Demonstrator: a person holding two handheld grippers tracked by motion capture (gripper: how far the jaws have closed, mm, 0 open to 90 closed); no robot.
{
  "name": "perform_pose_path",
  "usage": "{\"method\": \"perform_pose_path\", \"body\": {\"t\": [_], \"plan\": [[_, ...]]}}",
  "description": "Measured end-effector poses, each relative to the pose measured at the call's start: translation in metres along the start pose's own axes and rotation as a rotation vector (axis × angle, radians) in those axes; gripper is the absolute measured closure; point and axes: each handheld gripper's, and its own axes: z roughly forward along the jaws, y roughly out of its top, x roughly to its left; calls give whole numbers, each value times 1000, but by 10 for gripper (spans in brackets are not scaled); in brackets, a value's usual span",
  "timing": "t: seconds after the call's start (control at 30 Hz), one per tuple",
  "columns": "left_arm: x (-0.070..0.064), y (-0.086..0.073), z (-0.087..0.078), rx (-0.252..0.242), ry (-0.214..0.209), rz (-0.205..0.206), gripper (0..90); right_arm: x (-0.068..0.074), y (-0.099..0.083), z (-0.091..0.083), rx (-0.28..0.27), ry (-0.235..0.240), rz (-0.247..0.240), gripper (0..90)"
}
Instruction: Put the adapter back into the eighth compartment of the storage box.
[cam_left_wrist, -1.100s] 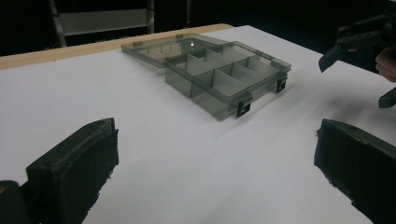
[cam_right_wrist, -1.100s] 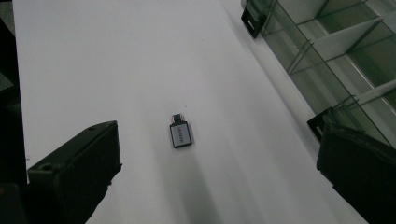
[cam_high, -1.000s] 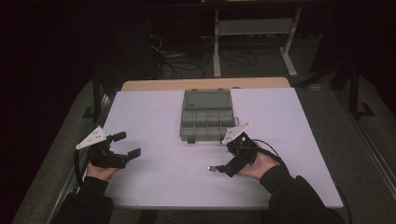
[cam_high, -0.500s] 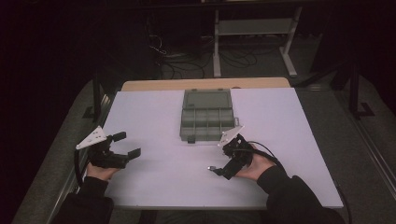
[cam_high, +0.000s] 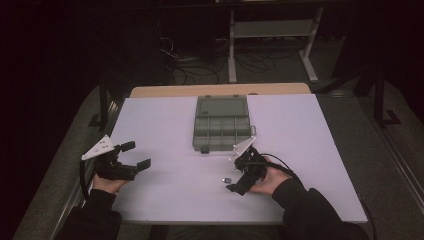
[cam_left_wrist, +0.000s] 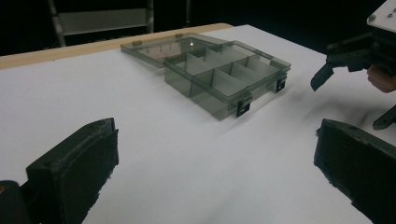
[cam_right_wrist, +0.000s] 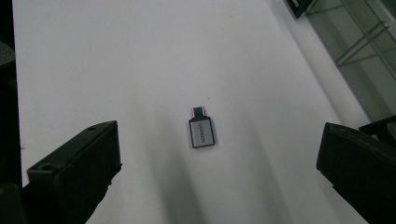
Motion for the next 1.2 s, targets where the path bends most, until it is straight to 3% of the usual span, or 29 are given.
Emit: {"method": "perform_pose_path", "body": {"t": [0.53,1.07,1.2], "plan": [[0,0,0,0,-2,1,0,4,3,12,25,20,-31,43],[0,0,0,1,-1,1,0,2,3,17,48,58,-53,226],[0,0,0,0,-1,1,0,2,4,19,59,72,-60,331]]}}
